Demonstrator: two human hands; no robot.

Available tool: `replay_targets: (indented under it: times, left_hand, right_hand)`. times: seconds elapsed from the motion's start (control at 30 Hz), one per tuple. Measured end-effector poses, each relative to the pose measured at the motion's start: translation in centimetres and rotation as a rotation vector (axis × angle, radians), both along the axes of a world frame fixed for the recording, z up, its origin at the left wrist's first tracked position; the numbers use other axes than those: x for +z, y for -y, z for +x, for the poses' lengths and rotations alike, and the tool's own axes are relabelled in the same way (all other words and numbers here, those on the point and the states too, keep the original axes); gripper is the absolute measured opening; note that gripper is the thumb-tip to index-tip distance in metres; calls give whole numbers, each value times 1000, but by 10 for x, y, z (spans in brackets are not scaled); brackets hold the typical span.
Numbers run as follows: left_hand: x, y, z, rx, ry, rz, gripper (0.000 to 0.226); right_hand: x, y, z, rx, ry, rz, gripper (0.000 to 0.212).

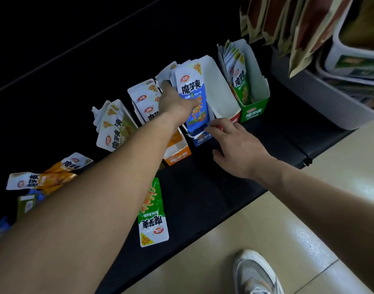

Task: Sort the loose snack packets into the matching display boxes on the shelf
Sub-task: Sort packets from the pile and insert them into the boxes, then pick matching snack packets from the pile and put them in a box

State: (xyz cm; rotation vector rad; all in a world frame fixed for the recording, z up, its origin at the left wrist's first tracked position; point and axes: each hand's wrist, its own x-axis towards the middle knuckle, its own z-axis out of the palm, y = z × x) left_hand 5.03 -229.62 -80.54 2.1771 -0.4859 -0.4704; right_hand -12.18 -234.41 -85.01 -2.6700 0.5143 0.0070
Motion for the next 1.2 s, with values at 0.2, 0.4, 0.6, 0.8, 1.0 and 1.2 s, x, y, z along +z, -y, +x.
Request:
replay_targets:
  times: [0.2,0.4,0.6,0.8,1.0,1.2]
  left_hand:
    - [6,-6,4,-53,167,71,69]
    - [30,-45,14,-197,418,107,68]
    - [47,-177,3,-379,432,317,52]
    - [13,-332,-9,-308,169,505,34]
    - [-46,-398,-39,-166,-7,432,32]
    - [-53,-422,-56,-69,-117,302,30]
  right_hand:
    - [5,-5,5,-21,2,-24,60]
    - [15,-28,14,-123,163,-94,43]
    - [13,-117,24,161,116,172,27]
    - [-28,-182,16,402,-236,-47,61]
    - [-20,-202,25,511,-290,-220,71]
    - [-12,-211,55,509,-440,-252,70]
